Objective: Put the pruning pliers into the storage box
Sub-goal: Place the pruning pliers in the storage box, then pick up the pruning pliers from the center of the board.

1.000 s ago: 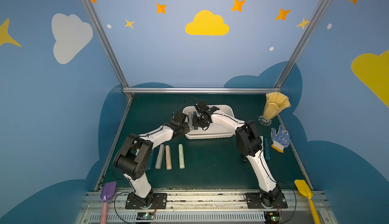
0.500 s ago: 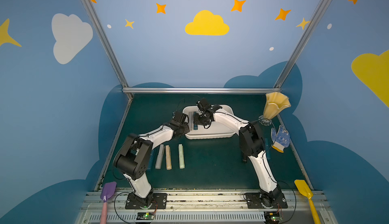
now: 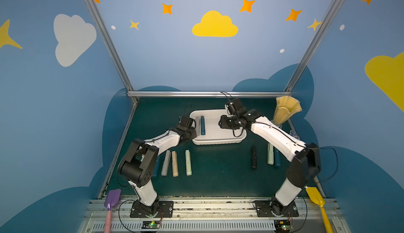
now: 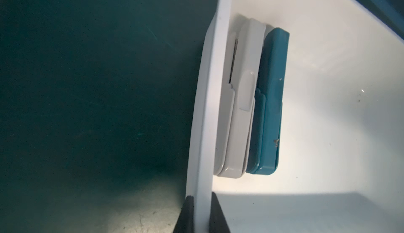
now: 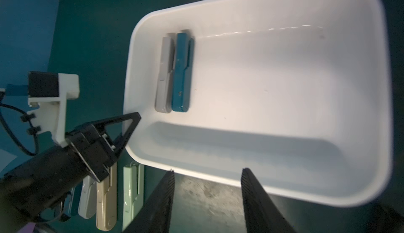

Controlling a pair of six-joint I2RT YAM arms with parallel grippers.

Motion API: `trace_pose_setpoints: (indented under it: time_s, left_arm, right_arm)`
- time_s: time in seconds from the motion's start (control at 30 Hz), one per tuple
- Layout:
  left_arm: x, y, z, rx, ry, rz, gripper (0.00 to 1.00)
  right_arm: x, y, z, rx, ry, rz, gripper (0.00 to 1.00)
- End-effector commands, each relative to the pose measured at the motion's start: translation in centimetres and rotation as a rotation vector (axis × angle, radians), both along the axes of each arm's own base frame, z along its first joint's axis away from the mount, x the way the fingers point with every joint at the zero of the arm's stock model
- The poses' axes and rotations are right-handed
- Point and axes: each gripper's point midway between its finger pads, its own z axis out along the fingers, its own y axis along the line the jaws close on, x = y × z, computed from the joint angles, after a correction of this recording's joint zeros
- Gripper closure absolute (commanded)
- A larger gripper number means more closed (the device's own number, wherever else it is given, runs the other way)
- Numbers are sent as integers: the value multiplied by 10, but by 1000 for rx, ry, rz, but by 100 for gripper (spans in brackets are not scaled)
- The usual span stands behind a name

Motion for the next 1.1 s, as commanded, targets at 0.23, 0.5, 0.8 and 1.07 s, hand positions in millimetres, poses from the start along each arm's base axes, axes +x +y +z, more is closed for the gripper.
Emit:
trace_pose_setpoints:
  time_s: [0.23,0.5,0.8,1.07]
  left_arm:
    - [6,1,19,-16,-49,-8,87]
    - [5,1,15,-15,-41,-7,87]
    - [5,3,8,2,-23,-2,87]
    - [5,5,7,13,-17,4,87]
  right_arm:
    - [-116,-142,-54,-186,206,-317,48]
    - [-161,-172,-111,-229,328,-387,45]
    - [-158,-173,-126,-254,314,-350,41]
    - [-146,-162,-140,-242,333,-330,44]
